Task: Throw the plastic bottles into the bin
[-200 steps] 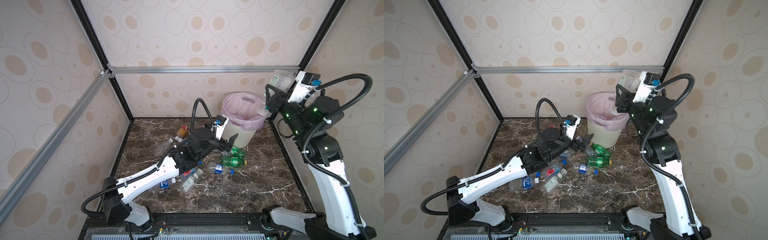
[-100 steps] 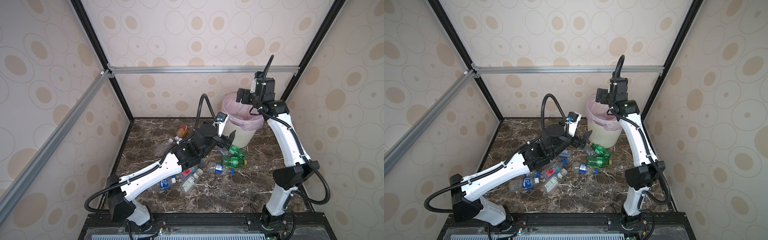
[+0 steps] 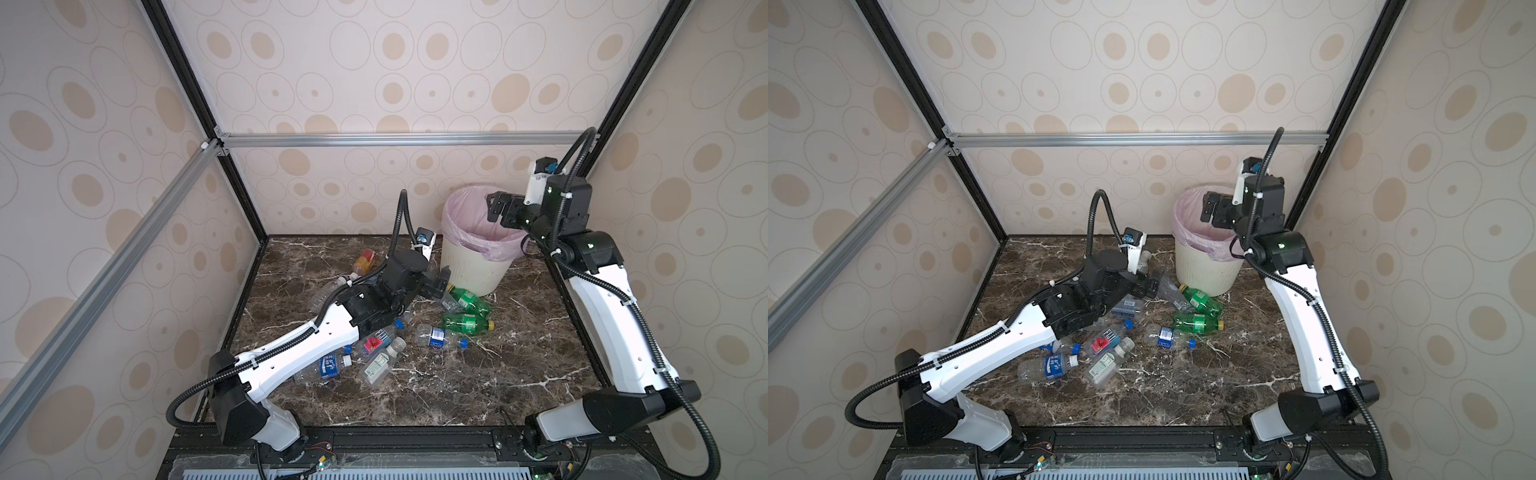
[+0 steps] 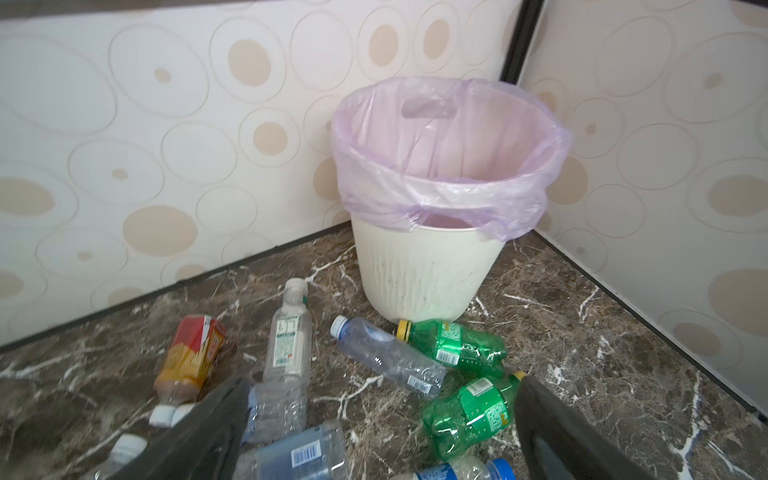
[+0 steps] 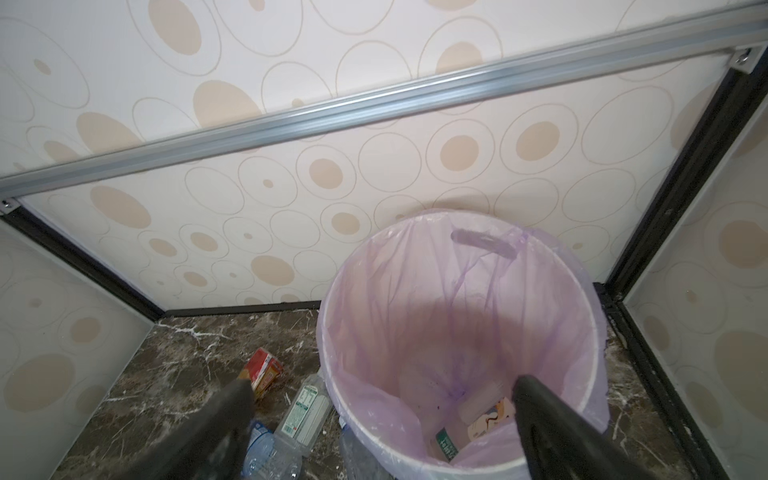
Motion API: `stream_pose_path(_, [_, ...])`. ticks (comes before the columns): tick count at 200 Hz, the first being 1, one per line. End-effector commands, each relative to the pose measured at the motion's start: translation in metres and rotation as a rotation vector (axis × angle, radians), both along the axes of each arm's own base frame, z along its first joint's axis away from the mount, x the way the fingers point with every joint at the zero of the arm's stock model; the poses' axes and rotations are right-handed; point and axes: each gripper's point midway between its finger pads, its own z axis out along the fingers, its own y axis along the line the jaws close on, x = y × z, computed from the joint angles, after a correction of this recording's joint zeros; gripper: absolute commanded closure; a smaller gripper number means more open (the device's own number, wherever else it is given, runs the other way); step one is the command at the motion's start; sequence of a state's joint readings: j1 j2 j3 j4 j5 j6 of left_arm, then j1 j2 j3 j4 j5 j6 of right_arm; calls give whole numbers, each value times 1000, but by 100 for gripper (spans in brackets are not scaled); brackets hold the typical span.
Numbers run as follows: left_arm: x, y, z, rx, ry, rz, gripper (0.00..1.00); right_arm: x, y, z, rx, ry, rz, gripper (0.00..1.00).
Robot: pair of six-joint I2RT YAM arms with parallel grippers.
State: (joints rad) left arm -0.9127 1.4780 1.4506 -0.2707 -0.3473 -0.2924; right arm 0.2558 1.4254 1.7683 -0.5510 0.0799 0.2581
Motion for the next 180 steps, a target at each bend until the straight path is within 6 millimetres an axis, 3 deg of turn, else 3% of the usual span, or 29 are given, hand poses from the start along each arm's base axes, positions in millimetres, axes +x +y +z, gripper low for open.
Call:
stream_pose_path(1, [7,46,-10,-29,95,144,1,-13,33,-16,52,4,118,0])
stream_pose_path(32, [16,98,-27,-72,207,343,1,-31,74,-45,0,61,228,0])
stream_pose_path(57, [4,130,-35,-142,255,429,1,-51,112,-67,-63,115,323,0])
stream_pose_path(77, [-11,161,-57,-222,315,533,1,-71,138,-90,-128,155,369,0])
stream_pose_path(122, [-55,233,-105,-419,419,814,1,-108,159,-139,-196,230,372,0])
stream_pose_path(150, [-78,261,-128,-472,506,950,1,-129,168,-171,-262,261,349,0])
stream_pose_path(180, [-101,281,-164,-478,636,1084,1,-144,185,-196,-311,274,359,0])
